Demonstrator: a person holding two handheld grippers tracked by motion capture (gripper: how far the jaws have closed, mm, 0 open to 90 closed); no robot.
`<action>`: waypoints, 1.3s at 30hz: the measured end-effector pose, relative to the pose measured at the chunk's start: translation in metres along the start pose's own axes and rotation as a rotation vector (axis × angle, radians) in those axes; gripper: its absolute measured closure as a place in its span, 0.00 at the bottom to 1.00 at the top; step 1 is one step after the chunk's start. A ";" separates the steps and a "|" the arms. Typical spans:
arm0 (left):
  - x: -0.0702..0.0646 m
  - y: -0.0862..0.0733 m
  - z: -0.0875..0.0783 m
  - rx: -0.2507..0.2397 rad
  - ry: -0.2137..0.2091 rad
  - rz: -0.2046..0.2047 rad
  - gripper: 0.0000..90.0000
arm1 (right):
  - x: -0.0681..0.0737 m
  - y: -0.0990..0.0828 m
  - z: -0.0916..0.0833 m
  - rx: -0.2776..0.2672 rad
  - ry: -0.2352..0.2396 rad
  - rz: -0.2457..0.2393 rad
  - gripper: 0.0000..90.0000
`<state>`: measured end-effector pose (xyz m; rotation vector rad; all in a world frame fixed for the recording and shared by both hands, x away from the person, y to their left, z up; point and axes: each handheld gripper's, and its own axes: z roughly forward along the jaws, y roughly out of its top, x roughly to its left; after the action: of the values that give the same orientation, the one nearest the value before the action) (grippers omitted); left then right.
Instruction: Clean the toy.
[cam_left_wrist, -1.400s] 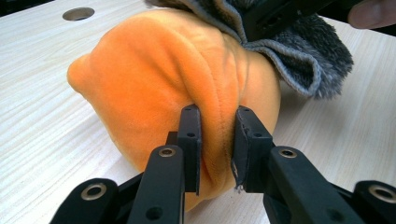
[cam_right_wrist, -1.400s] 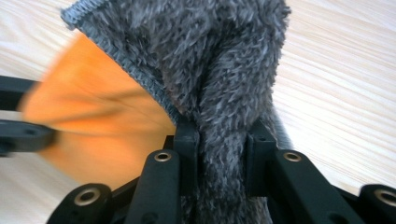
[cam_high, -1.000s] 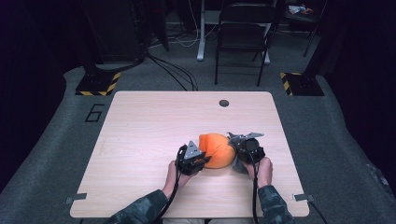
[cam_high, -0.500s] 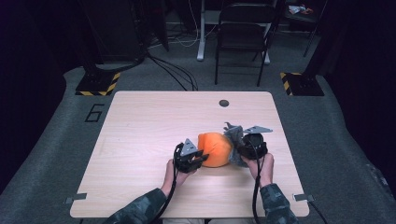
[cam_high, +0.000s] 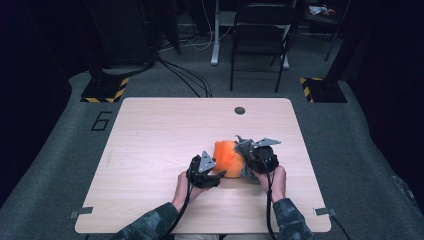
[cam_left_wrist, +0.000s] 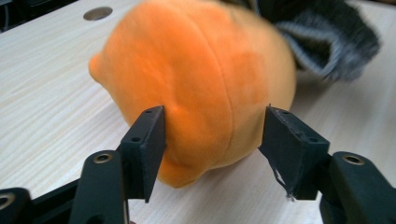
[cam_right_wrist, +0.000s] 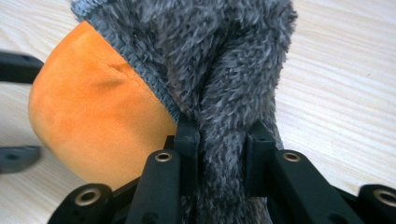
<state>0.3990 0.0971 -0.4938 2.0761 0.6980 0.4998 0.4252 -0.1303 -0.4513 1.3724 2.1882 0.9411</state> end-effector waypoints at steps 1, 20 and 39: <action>0.000 -0.002 0.002 -0.012 0.002 -0.009 0.55 | 0.000 0.000 0.001 -0.004 0.003 -0.003 0.80; -0.005 0.011 -0.012 -0.077 -0.081 -0.035 0.87 | 0.043 0.024 -0.029 -0.098 0.076 -0.084 0.79; 0.001 0.006 -0.006 -0.057 -0.104 -0.056 0.87 | 0.003 0.002 -0.003 0.002 -0.050 -0.020 0.80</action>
<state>0.3981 0.0988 -0.4850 2.0083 0.6717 0.3731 0.4232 -0.1279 -0.4482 1.3585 2.1627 0.8879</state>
